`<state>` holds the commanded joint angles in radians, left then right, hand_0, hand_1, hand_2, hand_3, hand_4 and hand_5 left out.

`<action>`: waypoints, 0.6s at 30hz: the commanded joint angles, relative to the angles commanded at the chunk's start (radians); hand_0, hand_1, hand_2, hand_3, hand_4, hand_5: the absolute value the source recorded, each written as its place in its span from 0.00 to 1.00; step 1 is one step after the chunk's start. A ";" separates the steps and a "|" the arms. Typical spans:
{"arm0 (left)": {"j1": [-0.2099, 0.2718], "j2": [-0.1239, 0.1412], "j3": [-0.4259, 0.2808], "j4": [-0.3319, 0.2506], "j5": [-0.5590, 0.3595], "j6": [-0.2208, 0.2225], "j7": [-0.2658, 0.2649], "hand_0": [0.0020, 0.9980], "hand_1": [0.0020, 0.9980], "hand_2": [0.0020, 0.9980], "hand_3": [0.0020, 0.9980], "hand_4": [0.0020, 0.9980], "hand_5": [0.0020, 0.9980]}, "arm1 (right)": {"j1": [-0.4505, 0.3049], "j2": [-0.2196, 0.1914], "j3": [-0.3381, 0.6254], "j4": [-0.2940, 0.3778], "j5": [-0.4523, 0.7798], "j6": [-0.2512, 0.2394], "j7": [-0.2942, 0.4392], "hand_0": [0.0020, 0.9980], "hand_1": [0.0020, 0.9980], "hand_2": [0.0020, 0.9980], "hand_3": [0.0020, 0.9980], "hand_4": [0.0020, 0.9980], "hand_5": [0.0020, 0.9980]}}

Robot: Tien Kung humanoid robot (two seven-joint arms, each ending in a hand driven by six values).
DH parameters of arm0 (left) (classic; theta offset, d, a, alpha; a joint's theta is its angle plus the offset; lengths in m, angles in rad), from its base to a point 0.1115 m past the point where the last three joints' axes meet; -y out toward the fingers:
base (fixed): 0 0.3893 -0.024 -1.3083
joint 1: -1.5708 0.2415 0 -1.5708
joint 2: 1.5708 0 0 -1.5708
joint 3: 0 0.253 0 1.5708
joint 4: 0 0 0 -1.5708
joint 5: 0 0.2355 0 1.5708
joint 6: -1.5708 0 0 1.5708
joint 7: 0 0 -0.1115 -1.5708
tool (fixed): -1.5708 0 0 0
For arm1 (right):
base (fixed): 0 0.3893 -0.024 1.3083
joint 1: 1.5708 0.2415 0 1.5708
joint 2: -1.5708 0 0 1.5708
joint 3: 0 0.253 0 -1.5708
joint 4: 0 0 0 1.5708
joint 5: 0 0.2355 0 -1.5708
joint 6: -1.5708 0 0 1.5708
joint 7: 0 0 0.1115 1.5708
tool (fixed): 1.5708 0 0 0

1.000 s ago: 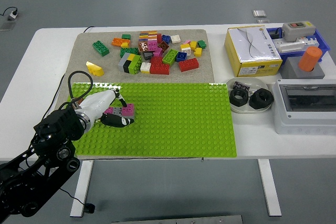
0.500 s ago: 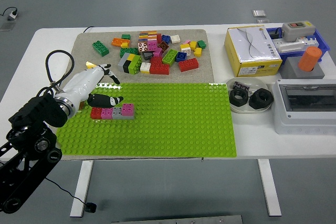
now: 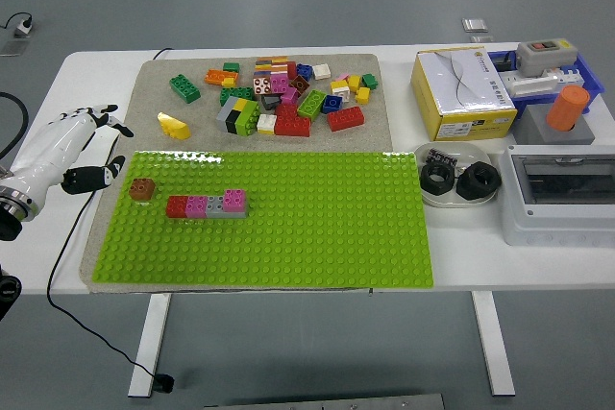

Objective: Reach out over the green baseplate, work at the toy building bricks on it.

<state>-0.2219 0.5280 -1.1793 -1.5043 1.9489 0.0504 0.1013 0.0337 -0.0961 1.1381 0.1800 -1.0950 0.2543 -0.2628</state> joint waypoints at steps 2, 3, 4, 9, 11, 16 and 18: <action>0.031 -0.046 -0.037 0.008 0.018 0.023 -0.024 0.95 0.88 0.87 0.66 0.58 0.00 | 0.007 0.007 0.018 0.000 -0.030 -0.002 -0.009 0.66 0.67 0.76 0.86 0.53 1.00; 0.044 -0.067 -0.055 0.010 0.027 0.033 -0.032 0.95 0.88 0.87 0.66 0.58 0.00 | 0.009 0.010 0.026 0.000 -0.041 -0.002 -0.013 0.66 0.67 0.76 0.86 0.53 1.00; 0.055 -0.089 -0.072 0.011 0.034 0.042 -0.038 0.95 0.88 0.87 0.66 0.58 0.00 | 0.010 0.013 0.034 0.000 -0.051 -0.002 -0.016 0.66 0.67 0.76 0.86 0.53 1.00; 0.093 -0.201 -0.125 0.016 0.050 0.077 -0.061 0.95 0.87 0.86 0.64 0.58 0.00 | 0.009 0.021 0.057 0.000 -0.078 -0.003 -0.024 0.66 0.67 0.76 0.86 0.54 1.00; 0.101 -0.227 -0.127 0.017 0.048 0.082 -0.064 0.95 0.87 0.86 0.64 0.58 0.00 | 0.007 0.023 0.065 0.000 -0.083 -0.004 -0.025 0.66 0.67 0.76 0.86 0.54 1.00; 0.123 -0.251 -0.131 0.017 0.043 0.086 -0.064 0.95 0.87 0.85 0.63 0.57 0.00 | -0.004 0.024 0.081 0.000 -0.093 -0.002 -0.032 0.67 0.67 0.76 0.86 0.56 1.00; 0.129 -0.255 -0.130 0.017 0.041 0.087 -0.064 0.95 0.87 0.85 0.63 0.57 0.00 | -0.008 0.024 0.089 0.000 -0.096 0.002 -0.039 0.67 0.67 0.76 0.86 0.56 1.00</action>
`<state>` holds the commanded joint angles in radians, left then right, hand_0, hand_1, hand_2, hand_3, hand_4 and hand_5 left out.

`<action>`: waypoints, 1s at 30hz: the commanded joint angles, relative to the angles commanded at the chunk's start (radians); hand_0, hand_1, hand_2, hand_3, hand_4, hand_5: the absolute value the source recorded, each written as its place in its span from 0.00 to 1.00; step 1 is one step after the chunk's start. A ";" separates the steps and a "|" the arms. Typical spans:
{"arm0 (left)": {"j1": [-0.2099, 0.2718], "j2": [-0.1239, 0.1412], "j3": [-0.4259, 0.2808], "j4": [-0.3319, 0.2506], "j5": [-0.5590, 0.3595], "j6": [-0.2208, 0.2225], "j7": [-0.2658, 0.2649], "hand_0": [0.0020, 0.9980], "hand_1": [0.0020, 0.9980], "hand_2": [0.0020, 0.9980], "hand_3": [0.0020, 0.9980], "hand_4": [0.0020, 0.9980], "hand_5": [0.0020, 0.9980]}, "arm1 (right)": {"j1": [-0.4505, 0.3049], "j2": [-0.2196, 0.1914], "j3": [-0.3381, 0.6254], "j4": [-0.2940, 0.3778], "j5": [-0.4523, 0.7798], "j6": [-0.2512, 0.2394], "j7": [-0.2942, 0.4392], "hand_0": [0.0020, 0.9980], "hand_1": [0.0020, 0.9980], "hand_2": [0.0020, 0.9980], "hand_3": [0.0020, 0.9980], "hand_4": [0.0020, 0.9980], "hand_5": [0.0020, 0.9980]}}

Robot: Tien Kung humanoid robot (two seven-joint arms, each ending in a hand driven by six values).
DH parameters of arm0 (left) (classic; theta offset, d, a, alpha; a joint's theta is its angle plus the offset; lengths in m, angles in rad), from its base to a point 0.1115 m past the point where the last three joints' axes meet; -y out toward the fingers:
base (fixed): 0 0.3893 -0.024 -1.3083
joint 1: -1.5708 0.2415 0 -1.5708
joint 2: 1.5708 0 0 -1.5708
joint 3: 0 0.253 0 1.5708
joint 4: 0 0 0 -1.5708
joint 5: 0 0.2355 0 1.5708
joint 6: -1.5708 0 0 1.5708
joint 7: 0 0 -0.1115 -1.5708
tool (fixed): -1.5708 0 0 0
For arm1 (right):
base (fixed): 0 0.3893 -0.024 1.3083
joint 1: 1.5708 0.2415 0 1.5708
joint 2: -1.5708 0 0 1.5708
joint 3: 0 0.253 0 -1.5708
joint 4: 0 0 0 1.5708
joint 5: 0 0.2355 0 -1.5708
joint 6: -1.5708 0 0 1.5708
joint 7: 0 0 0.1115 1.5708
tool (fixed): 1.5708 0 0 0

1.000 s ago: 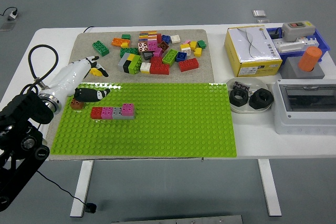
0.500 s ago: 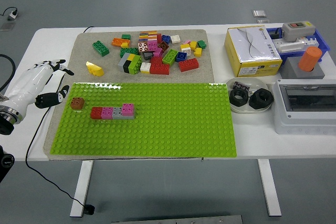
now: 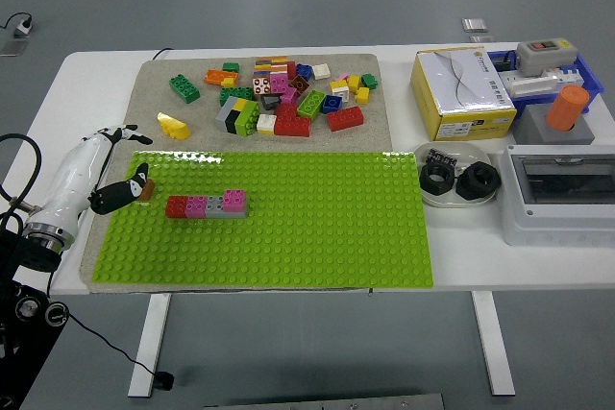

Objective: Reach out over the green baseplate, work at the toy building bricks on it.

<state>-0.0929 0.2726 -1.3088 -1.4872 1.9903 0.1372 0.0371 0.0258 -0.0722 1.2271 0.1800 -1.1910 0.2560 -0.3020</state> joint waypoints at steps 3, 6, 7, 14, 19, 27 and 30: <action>0.006 -0.004 0.000 -0.002 0.001 0.002 -0.001 0.95 0.87 0.86 0.62 0.56 0.00 | -0.006 0.000 0.021 0.000 0.000 0.014 -0.021 0.68 0.67 0.77 0.92 0.56 1.00; 0.007 -0.001 0.000 -0.004 0.001 0.004 -0.004 0.95 0.87 0.86 0.62 0.56 0.00 | -0.010 -0.002 0.039 0.000 0.003 0.030 -0.038 0.68 0.67 0.77 0.92 0.56 1.00; 0.007 0.002 0.000 -0.003 0.002 0.004 -0.005 0.95 0.87 0.86 0.62 0.56 0.00 | -0.011 -0.003 0.046 0.000 0.004 0.036 -0.043 0.68 0.67 0.77 0.92 0.56 1.00; -0.007 0.026 0.008 0.014 0.002 0.001 -0.010 0.95 0.87 0.86 0.62 0.56 0.00 | -0.014 -0.002 0.054 0.000 0.010 0.039 -0.040 0.68 0.68 0.75 0.97 0.58 1.00; -0.084 0.111 0.097 0.096 0.002 -0.009 -0.028 0.96 0.89 0.88 0.62 0.56 0.00 | -0.007 -0.003 0.046 0.000 0.019 0.035 -0.033 0.68 0.68 0.75 0.96 0.57 1.00; -0.212 0.186 0.227 0.239 0.018 -0.108 0.006 1.00 0.97 1.00 0.84 0.73 0.00 | 0.004 -0.006 0.043 0.000 0.023 0.027 -0.026 0.69 0.68 0.74 0.94 0.57 1.00; -0.255 0.201 0.259 0.278 0.025 -0.137 0.014 1.00 0.97 1.00 0.84 0.73 0.00 | 0.007 -0.005 0.047 0.000 0.014 0.029 -0.030 0.69 0.68 0.74 0.94 0.57 1.00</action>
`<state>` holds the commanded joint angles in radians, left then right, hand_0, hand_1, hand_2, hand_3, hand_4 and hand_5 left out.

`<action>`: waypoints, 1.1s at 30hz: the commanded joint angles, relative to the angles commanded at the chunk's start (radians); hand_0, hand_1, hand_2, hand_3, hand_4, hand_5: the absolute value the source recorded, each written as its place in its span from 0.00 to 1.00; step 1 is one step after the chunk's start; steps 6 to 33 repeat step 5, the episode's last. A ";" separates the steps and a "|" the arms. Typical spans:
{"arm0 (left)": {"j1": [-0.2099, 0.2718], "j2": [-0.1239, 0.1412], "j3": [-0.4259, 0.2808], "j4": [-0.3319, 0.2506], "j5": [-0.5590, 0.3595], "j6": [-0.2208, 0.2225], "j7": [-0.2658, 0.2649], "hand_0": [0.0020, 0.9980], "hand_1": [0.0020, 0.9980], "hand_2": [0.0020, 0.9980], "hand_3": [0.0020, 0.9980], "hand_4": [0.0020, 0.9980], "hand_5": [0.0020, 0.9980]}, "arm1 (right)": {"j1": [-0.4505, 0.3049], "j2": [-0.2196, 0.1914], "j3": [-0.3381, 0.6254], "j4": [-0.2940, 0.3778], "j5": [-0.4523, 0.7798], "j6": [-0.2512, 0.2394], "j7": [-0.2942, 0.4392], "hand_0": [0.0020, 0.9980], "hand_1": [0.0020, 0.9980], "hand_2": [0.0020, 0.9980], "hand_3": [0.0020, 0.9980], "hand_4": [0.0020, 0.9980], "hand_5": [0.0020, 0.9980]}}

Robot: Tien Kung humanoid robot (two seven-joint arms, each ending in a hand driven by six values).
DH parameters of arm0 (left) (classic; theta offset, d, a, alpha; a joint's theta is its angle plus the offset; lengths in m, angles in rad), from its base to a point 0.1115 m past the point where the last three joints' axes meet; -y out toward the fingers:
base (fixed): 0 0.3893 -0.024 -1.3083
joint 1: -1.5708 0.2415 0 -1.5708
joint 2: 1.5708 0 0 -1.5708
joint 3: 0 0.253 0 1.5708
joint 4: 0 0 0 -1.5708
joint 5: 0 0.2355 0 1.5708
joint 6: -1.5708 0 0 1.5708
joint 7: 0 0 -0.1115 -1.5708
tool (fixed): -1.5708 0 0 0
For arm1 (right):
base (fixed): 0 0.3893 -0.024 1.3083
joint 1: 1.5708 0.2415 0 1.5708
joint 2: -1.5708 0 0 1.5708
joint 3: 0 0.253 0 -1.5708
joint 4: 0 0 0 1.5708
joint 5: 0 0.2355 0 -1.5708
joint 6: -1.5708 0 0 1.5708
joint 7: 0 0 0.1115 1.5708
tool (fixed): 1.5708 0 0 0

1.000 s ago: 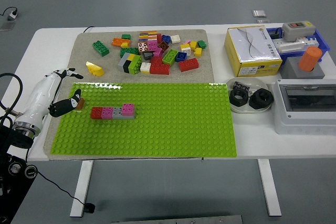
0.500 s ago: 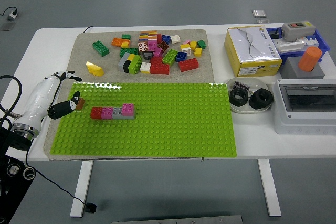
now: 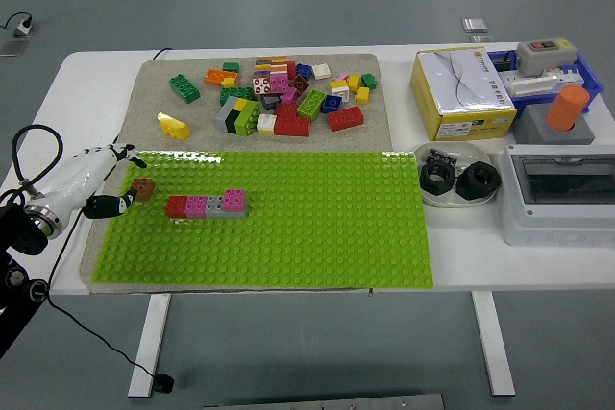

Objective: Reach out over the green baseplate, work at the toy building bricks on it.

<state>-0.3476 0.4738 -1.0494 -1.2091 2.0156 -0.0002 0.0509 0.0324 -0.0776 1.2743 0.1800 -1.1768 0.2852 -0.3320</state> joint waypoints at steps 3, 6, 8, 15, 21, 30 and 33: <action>-0.037 0.016 0.029 0.031 0.000 -0.015 0.002 1.00 0.97 1.00 0.84 0.73 0.00 | 0.004 -0.004 -0.001 0.000 0.002 -0.001 0.003 0.69 0.68 0.74 0.94 0.57 1.00; -0.056 0.025 0.046 0.046 -0.001 -0.021 0.002 1.00 0.97 1.00 0.84 0.73 0.00 | 0.006 -0.007 -0.003 0.000 0.007 -0.002 0.008 0.69 0.68 0.74 0.94 0.57 1.00; -0.056 0.025 0.046 0.046 -0.001 -0.021 0.002 1.00 0.97 1.00 0.84 0.73 0.00 | 0.006 -0.007 -0.003 0.000 0.007 -0.002 0.008 0.69 0.68 0.74 0.94 0.57 1.00; -0.056 0.025 0.046 0.046 -0.001 -0.021 0.002 1.00 0.97 1.00 0.84 0.73 0.00 | 0.006 -0.007 -0.003 0.000 0.007 -0.002 0.008 0.69 0.68 0.74 0.94 0.57 1.00; -0.056 0.025 0.046 0.046 -0.001 -0.021 0.002 1.00 0.97 1.00 0.84 0.73 0.00 | 0.006 -0.007 -0.003 0.000 0.007 -0.002 0.008 0.69 0.68 0.74 0.94 0.57 1.00; -0.056 0.025 0.046 0.046 -0.001 -0.021 0.002 1.00 0.97 1.00 0.84 0.73 0.00 | 0.006 -0.007 -0.003 0.000 0.007 -0.002 0.008 0.69 0.68 0.74 0.94 0.57 1.00; -0.056 0.025 0.046 0.046 -0.001 -0.021 0.002 1.00 0.97 1.00 0.84 0.73 0.00 | 0.006 -0.007 -0.003 0.000 0.007 -0.002 0.008 0.69 0.68 0.74 0.94 0.57 1.00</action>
